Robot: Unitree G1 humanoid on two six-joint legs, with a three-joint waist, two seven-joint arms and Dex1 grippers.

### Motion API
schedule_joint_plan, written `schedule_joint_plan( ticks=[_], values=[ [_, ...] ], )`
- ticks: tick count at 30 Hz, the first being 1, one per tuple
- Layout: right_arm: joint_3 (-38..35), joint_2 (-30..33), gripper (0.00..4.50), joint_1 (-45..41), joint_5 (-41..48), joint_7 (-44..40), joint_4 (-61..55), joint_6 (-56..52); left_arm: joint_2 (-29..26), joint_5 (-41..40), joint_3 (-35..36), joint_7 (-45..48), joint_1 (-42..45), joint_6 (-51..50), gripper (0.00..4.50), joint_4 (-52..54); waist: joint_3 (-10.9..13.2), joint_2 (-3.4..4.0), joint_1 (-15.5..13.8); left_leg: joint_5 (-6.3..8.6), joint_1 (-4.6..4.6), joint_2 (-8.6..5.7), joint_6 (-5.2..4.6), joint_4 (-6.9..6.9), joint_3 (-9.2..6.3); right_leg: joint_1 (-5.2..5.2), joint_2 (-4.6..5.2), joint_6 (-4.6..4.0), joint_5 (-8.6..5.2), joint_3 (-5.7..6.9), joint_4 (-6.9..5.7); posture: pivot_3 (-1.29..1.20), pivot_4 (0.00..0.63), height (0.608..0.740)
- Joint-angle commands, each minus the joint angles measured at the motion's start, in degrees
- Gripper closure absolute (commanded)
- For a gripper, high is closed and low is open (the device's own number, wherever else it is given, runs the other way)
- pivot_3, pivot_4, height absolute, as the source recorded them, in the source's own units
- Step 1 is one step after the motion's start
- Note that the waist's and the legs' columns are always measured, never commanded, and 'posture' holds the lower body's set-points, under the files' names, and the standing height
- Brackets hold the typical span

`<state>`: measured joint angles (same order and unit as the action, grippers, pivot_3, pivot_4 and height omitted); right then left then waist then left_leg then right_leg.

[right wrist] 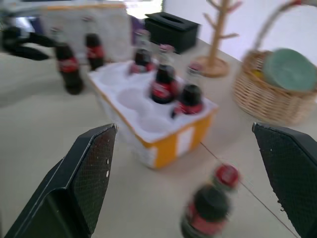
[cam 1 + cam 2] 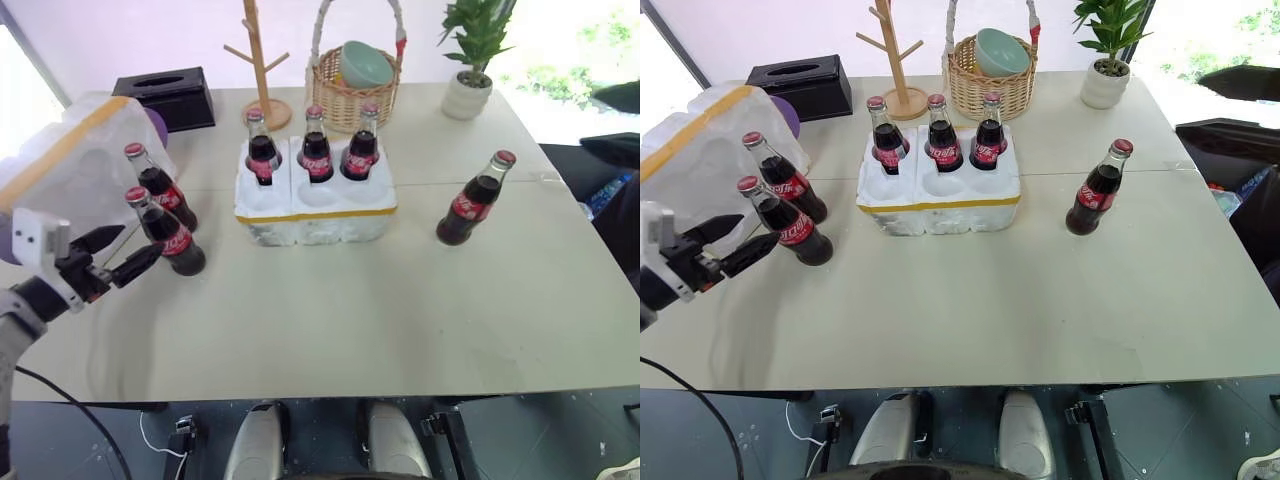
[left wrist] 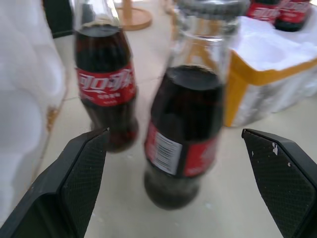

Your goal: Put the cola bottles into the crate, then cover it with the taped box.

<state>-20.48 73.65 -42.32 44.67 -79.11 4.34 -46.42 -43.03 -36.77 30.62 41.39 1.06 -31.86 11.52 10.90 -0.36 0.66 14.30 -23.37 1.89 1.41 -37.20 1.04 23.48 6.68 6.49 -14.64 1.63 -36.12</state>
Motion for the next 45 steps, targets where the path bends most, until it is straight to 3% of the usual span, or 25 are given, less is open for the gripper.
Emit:
schedule_joint_plan(
  ticks=[1,16,18,20,21,25,28,32,34,39,45],
  values=[
    [-2.27,-0.38,0.0,-1.58,5.7,2.15,-6.97,-4.08,1.1,2.18,-2.41,-0.57,1.34,2.84,0.05,-0.48,0.02,-0.07,-0.04,0.0,-0.01,-0.01,0.0,-0.01,0.0,-0.01,0.01,0.01,0.0,0.0,0.01,0.0,0.15,0.736],
    [-2.71,-3.73,0.0,0.67,12.2,7.88,-14.82,-7.62,3.53,9.16,-13.03,2.62,9.33,10.12,0.05,-10.48,0.01,-0.14,-0.1,0.0,-0.03,-0.02,0.0,-0.07,0.01,-0.01,0.01,0.02,0.02,0.01,-0.01,0.0,0.15,0.736],
    [-2.6,-3.88,0.0,1.57,11.97,7.98,-15.48,-7.39,3.68,8.12,-12.41,3.44,9.4,10.02,0.58,-10.15,0.01,-0.15,-0.1,0.0,-0.03,-0.02,0.0,-0.07,0.0,-0.01,0.01,0.03,0.02,0.01,-0.02,0.0,0.15,0.736],
    [-2.47,-3.94,0.0,2.19,11.75,8.03,-15.89,-7.18,3.28,7.36,-12.0,4.09,9.24,9.35,1.39,-9.36,0.0,-0.13,-0.1,0.0,-0.03,-0.02,0.0,-0.06,0.0,-0.01,0.01,0.03,0.02,0.0,-0.03,0.0,0.15,0.736],
    [-2.4,-3.88,0.0,2.58,11.63,7.94,-16.13,-7.09,2.66,6.67,-11.85,4.46,9.09,7.99,1.71,-8.26,0.01,-0.15,-0.1,0.0,-0.03,-0.02,0.0,-0.06,0.0,-0.01,0.01,0.03,0.02,0.01,-0.03,0.0,0.15,0.736],
    [-2.11,-3.53,0.0,3.4,11.58,7.84,-16.37,-7.35,0.73,3.0,-11.14,6.24,8.91,2.67,1.67,-3.59,0.03,-0.2,-0.07,0.0,-0.04,-0.02,0.0,-0.07,0.0,-0.01,0.01,0.03,0.02,0.0,-0.03,0.0,0.15,0.736],
    [-2.25,-3.18,0.0,4.09,11.87,7.25,-16.73,-7.7,-2.04,-6.12,-10.4,8.42,11.87,-6.73,1.67,3.6,0.13,-0.36,-0.24,0.0,-0.06,-0.01,0.0,-0.08,-0.02,0.01,0.01,0.03,0.02,0.01,-0.03,0.0,0.15,0.736],
    [-1.73,-3.96,0.0,4.02,10.92,8.33,-17.18,-6.58,-2.25,-15.81,-14.55,10.79,21.4,-14.84,1.67,8.32,0.16,-0.42,-0.78,0.0,-0.1,-0.03,0.0,-0.17,-0.05,-0.01,0.01,0.03,0.02,0.01,-0.03,0.0,0.15,0.736],
    [-1.62,-4.27,0.0,4.29,10.87,8.48,-17.27,-6.29,-0.83,-16.9,-17.41,10.98,26.1,-16.52,1.67,8.19,0.16,-0.41,-1.12,0.0,-0.1,-0.03,0.0,-0.21,-0.05,-0.03,0.01,0.05,0.03,0.01,-0.03,0.0,0.15,0.736],
    [-1.53,-5.74,0.0,4.04,10.79,10.65,-17.26,-5.7,10.23,-6.11,-26.81,5.2,43.78,-9.47,1.67,-4.21,0.17,-0.43,-1.54,-0.01,-0.09,-0.07,0.0,-0.29,-0.1,-0.1,-0.02,0.18,0.1,0.03,-0.05,0.0,0.15,0.736],
    [-3.27,-7.0,0.0,5.85,11.71,13.15,-18.38,-6.22,17.46,8.14,-34.31,4.2,52.73,2.29,1.67,-20.35,0.18,-0.45,-0.95,0.02,-0.14,-0.08,-0.06,-0.47,-0.05,-0.11,-0.03,0.26,0.15,-0.02,-0.01,0.0,0.15,0.736]
  ],
)
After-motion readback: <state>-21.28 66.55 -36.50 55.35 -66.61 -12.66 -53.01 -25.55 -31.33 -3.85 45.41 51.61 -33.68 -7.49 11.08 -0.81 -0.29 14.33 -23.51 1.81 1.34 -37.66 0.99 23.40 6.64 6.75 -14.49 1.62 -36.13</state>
